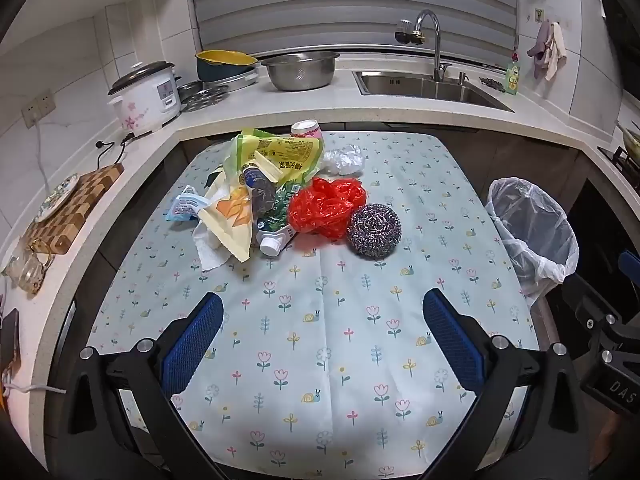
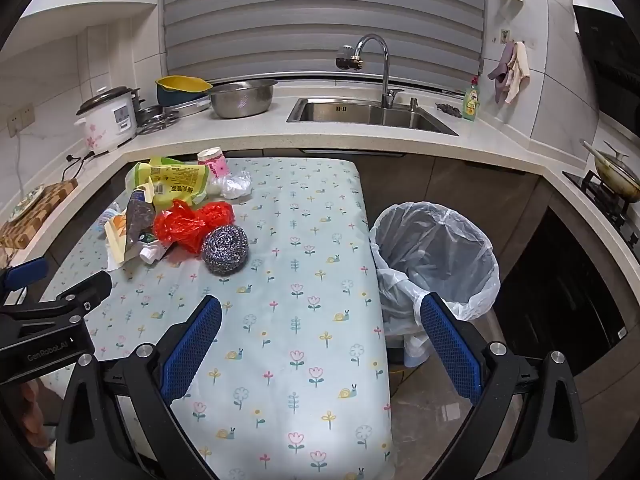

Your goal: Collect trash

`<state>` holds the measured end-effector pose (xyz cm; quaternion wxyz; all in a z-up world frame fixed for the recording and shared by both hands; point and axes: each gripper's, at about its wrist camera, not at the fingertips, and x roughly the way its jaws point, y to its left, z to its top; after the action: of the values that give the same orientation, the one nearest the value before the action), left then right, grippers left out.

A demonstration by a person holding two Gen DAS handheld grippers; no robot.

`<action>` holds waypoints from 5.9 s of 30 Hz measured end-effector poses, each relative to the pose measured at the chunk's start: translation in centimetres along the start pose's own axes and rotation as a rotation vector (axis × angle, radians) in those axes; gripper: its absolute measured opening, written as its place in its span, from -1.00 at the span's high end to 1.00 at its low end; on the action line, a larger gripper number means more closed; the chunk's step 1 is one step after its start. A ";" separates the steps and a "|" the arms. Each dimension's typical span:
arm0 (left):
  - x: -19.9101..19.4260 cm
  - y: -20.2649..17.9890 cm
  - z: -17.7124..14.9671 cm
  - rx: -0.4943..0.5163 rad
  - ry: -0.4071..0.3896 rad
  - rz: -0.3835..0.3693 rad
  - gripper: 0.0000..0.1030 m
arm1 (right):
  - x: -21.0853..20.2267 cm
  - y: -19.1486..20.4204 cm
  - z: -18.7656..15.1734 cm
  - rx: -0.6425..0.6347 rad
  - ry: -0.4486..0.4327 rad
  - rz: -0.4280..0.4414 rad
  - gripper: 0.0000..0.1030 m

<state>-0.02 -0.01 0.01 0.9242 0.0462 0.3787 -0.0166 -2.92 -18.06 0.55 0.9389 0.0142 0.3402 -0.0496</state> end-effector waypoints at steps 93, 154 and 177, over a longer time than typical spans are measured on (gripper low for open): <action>-0.4 0.1 -0.5 -0.012 -0.011 0.001 -0.86 | -0.7 -0.1 -0.3 -0.002 -0.007 0.005 -0.87; 12.4 10.4 4.4 -0.118 0.059 -0.042 -0.86 | 12.1 7.5 3.0 0.033 0.094 0.029 -0.86; 20.7 13.4 8.1 -0.153 0.116 -0.201 0.82 | 22.1 17.3 6.7 -0.077 0.144 0.126 -0.87</action>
<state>21.32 12.62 -7.79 0.8952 -0.0618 0.4345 -0.0777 19.98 -3.15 -8.54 0.9131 0.0030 0.4071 0.0236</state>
